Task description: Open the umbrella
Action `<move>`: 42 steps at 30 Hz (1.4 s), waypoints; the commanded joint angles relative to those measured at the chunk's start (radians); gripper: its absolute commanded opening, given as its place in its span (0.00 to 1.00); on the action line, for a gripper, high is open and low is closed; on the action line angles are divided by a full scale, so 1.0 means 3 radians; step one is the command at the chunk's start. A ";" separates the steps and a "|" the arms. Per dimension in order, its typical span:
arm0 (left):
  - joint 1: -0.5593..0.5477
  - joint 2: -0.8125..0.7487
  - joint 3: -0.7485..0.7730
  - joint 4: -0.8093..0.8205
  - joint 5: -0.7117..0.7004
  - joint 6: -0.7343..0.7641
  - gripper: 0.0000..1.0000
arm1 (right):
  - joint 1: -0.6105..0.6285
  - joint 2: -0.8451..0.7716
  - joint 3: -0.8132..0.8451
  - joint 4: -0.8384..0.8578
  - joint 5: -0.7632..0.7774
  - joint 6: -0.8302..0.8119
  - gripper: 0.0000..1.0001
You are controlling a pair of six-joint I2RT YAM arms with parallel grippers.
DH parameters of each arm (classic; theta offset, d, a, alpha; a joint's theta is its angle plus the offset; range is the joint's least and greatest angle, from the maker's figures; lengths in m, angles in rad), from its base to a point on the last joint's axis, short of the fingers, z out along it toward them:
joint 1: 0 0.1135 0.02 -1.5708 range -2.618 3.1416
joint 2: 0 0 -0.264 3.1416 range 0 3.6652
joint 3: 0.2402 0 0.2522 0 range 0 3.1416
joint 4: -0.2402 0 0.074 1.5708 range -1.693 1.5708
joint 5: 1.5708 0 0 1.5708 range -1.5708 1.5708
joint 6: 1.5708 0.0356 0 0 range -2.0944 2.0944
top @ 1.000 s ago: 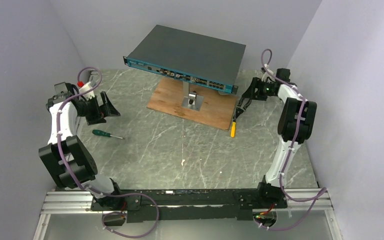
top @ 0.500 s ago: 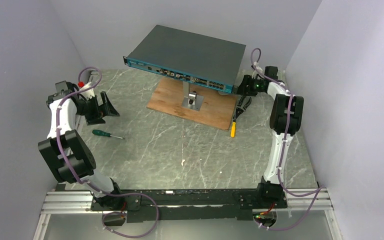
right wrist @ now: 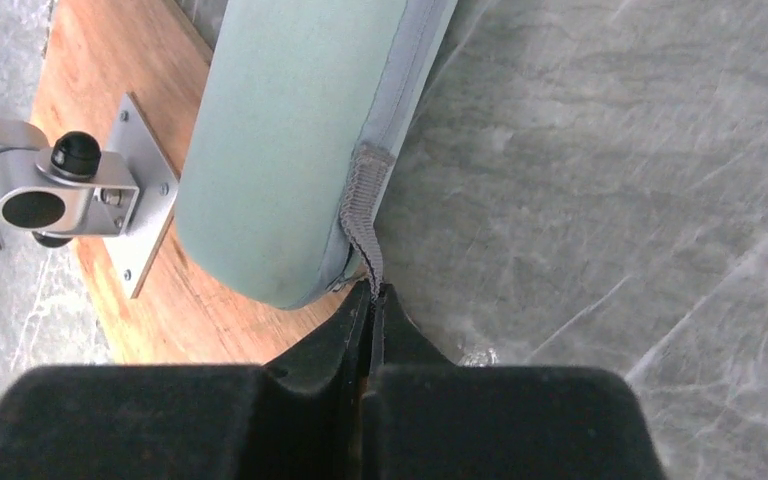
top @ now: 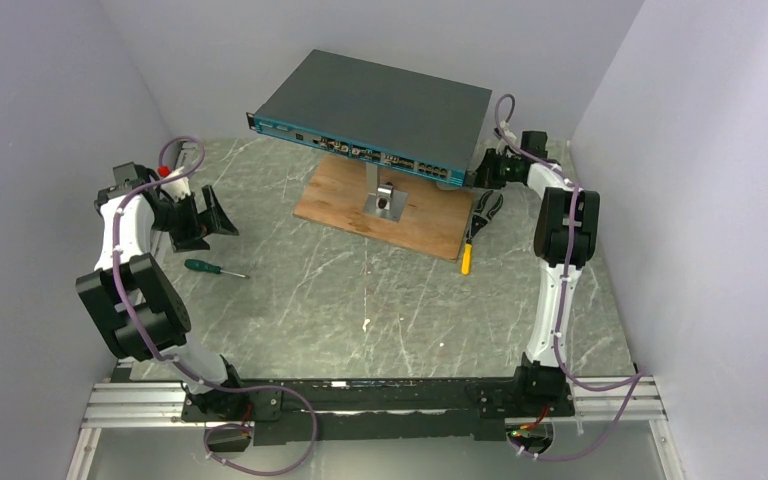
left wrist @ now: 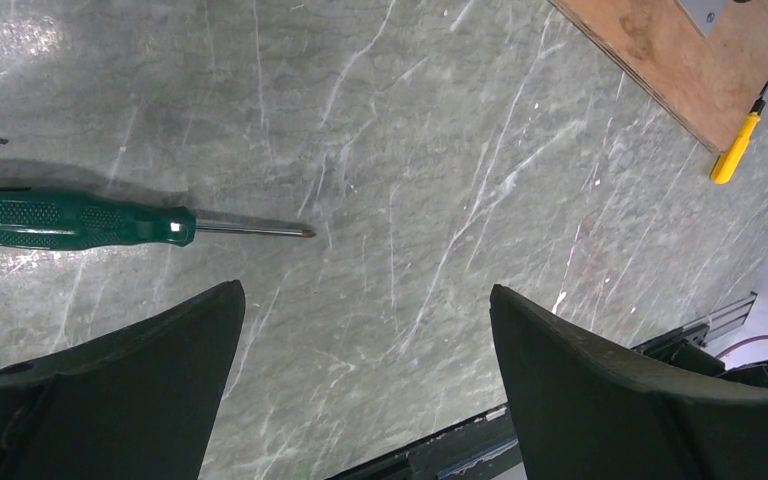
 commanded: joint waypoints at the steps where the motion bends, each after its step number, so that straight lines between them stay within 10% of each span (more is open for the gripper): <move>1: 0.0011 0.0023 0.0158 -0.0017 0.0027 0.0047 0.99 | -0.0069 -0.0290 -0.0198 0.0134 -0.0202 -0.0017 0.00; 26: 0.0265 -0.0148 -0.0181 -0.0274 0.0676 0.0473 0.99 | 0.0670 -0.2392 -0.3611 0.1943 -0.0091 0.0609 0.00; 42: 0.0338 -0.0574 -0.0528 -0.0376 0.0732 0.0684 0.99 | 0.2266 -0.3183 -0.4692 0.2524 0.0746 0.1054 0.00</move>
